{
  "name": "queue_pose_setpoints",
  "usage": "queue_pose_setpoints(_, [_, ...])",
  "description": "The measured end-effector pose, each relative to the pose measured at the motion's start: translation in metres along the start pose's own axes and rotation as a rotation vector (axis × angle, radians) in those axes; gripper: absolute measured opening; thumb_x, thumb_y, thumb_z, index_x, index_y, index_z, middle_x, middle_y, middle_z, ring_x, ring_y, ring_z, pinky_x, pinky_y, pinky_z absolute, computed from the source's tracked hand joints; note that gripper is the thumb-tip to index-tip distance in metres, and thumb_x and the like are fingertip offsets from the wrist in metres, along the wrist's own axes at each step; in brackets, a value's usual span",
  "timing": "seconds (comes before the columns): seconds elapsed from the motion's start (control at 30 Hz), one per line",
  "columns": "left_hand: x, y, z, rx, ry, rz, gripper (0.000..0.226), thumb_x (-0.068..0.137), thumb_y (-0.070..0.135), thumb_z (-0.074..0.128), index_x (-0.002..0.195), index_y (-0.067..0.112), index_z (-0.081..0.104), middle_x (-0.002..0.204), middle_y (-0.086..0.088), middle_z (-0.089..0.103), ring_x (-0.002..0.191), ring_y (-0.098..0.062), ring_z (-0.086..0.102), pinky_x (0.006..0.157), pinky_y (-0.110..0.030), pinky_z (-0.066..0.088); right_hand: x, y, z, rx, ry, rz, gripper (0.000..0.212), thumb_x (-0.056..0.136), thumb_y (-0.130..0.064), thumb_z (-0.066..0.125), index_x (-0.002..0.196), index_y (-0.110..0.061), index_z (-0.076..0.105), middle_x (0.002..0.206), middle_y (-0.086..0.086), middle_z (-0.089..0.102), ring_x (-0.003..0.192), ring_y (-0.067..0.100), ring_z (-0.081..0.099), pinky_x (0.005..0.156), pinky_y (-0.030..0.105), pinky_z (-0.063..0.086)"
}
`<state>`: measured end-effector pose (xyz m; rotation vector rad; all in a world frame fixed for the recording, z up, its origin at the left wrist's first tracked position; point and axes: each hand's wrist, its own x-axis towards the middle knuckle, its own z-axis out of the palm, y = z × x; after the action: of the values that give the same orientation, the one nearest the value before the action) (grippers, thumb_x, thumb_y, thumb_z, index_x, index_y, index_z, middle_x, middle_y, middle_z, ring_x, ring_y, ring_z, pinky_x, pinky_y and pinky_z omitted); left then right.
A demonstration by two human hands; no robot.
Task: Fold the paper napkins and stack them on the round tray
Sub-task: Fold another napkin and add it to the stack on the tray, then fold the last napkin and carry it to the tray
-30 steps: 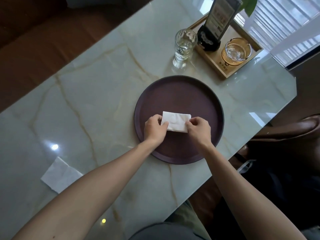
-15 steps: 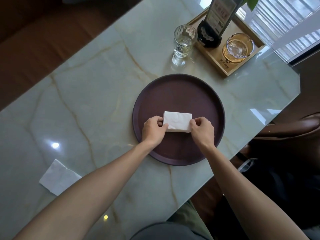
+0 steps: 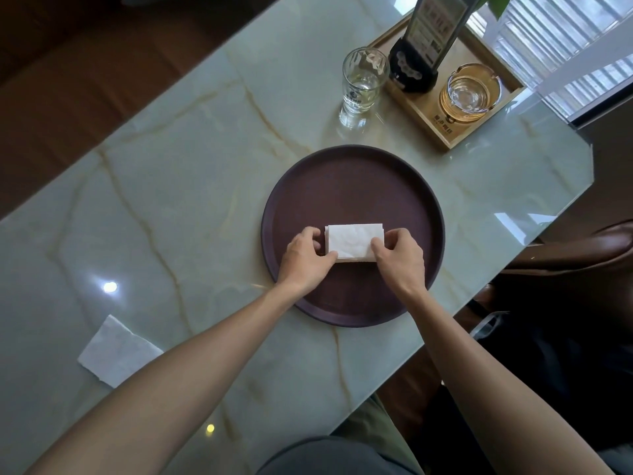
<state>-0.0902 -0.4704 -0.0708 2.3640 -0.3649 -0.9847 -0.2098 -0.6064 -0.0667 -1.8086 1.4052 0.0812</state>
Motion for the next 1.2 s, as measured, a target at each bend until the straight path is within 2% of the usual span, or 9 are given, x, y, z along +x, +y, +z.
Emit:
queue_pose_setpoints(0.13, [0.009, 0.008, -0.006, 0.419, -0.042, 0.309, 0.104, 0.067, 0.047, 0.083, 0.152, 0.020, 0.031, 0.146, -0.005, 0.040, 0.132, -0.028, 0.044, 0.107, -0.044, 0.043, 0.002, 0.009, -0.009, -0.203, -0.098, -0.239, 0.081, 0.078, -0.045, 0.074, 0.145, -0.013, 0.041, 0.139, 0.005, 0.048, 0.124, 0.023, 0.050, 0.098, 0.041, 0.049])
queue_pose_setpoints(0.2, [0.014, 0.014, -0.007, 0.640, -0.045, 0.440, 0.112, 0.067, 0.049, 0.085, 0.156, 0.017, 0.025, 0.155, -0.006, 0.031, 0.139, -0.030, 0.036, 0.109, -0.044, 0.038, 0.006, 0.013, -0.013, -0.436, -0.161, -0.407, 0.105, 0.074, -0.045, 0.079, 0.158, -0.014, 0.025, 0.156, 0.011, 0.033, 0.139, 0.032, 0.036, 0.108, 0.045, 0.043])
queue_pose_setpoints(0.27, [0.020, 0.018, -0.005, 0.752, -0.072, 0.494, 0.114, 0.069, 0.048, 0.085, 0.158, 0.016, 0.021, 0.158, -0.007, 0.028, 0.143, -0.029, 0.031, 0.112, -0.044, 0.035, 0.013, 0.012, -0.016, -0.631, -0.233, -0.511, 0.114, 0.074, -0.045, 0.080, 0.163, -0.017, 0.015, 0.165, 0.012, 0.021, 0.145, 0.036, 0.029, 0.111, 0.047, 0.040])
queue_pose_setpoints(0.43, [0.027, 0.020, -0.002, 0.821, -0.129, 0.522, 0.101, 0.073, 0.038, 0.083, 0.154, 0.013, 0.029, 0.147, -0.007, 0.038, 0.134, -0.028, 0.039, 0.106, -0.041, 0.039, 0.031, 0.004, -0.019, -0.857, -0.304, -0.641, 0.099, 0.076, -0.038, 0.078, 0.158, -0.016, 0.029, 0.156, 0.010, 0.033, 0.138, 0.036, 0.038, 0.099, 0.045, 0.046])
queue_pose_setpoints(0.57, [0.027, 0.017, -0.003, 0.792, -0.133, 0.522, 0.078, 0.075, 0.031, 0.077, 0.144, 0.014, 0.043, 0.134, -0.008, 0.045, 0.118, -0.029, 0.046, 0.094, -0.041, 0.043, 0.036, -0.001, -0.018, -0.897, -0.309, -0.667, 0.077, 0.078, -0.032, 0.076, 0.145, -0.014, 0.043, 0.141, 0.009, 0.045, 0.125, 0.035, 0.046, 0.092, 0.044, 0.050])
queue_pose_setpoints(0.7, [0.028, 0.018, -0.003, 0.770, -0.118, 0.502, 0.070, 0.077, 0.029, 0.075, 0.139, 0.015, 0.046, 0.132, -0.008, 0.047, 0.116, -0.030, 0.048, 0.092, -0.041, 0.043, 0.036, -0.003, -0.018, -0.857, -0.294, -0.653, 0.062, 0.081, -0.027, 0.070, 0.138, -0.013, 0.047, 0.132, 0.009, 0.047, 0.116, 0.035, 0.048, 0.088, 0.044, 0.049])
queue_pose_setpoints(0.9, [0.017, 0.015, -0.007, 0.763, -0.129, 0.448, 0.098, 0.078, 0.044, 0.080, 0.155, 0.015, 0.026, 0.142, -0.010, 0.042, 0.125, -0.031, 0.046, 0.101, -0.043, 0.043, 0.026, -0.017, -0.022, -0.889, -0.361, -0.534, 0.107, 0.077, -0.041, 0.081, 0.159, -0.010, 0.019, 0.144, 0.016, 0.038, 0.129, 0.038, 0.042, 0.099, 0.047, 0.046])
queue_pose_setpoints(0.97, [0.011, 0.010, -0.015, 0.730, -0.116, 0.428, 0.097, 0.078, 0.043, 0.079, 0.154, 0.015, 0.027, 0.143, -0.012, 0.041, 0.125, -0.032, 0.047, 0.102, -0.044, 0.042, 0.019, -0.029, -0.024, -0.914, -0.363, -0.503, 0.111, 0.076, -0.044, 0.083, 0.158, -0.010, 0.017, 0.147, 0.017, 0.035, 0.133, 0.039, 0.040, 0.102, 0.048, 0.043])
queue_pose_setpoints(1.2, [-0.022, -0.036, -0.082, 0.447, -0.046, 0.256, 0.067, 0.081, 0.041, 0.076, 0.140, 0.019, 0.053, 0.133, -0.008, 0.052, 0.123, -0.029, 0.052, 0.105, -0.040, 0.043, -0.024, -0.100, 0.003, -0.882, -0.340, -0.686, 0.065, 0.089, -0.039, 0.072, 0.140, -0.007, 0.047, 0.141, 0.017, 0.044, 0.128, 0.039, 0.046, 0.099, 0.049, 0.046])
